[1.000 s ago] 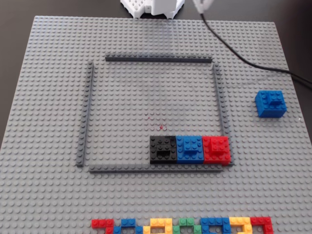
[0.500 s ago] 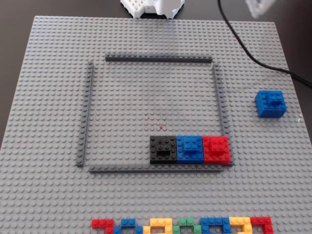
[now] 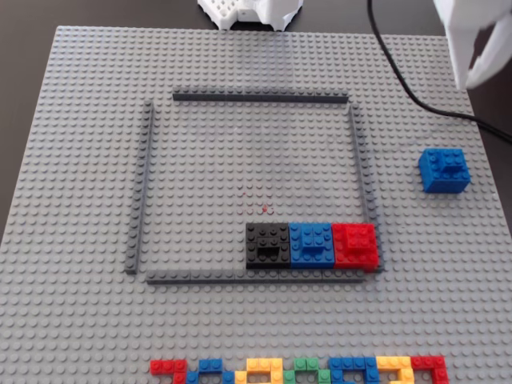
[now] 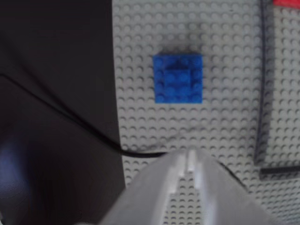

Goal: Grab the cube and place it into the grid

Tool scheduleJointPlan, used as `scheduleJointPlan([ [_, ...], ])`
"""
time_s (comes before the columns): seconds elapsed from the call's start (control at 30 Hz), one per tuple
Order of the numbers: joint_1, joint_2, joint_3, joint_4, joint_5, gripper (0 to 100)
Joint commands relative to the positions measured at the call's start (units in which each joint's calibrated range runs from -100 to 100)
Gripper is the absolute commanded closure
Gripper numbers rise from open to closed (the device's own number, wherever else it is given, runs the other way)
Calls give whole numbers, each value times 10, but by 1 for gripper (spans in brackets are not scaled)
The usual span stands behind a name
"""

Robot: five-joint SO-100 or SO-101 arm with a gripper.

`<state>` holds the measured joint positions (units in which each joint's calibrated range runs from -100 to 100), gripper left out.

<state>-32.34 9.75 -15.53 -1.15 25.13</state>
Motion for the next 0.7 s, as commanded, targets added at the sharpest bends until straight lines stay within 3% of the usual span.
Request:
scheduleJointPlan([
  [0.0,-1,36,-87,-1,5,100],
  [0.27,6,111,-145,-2,7,97],
  [0.5,11,158,-178,11,18,75],
  [0.67,19,173,-185,15,20,72],
])
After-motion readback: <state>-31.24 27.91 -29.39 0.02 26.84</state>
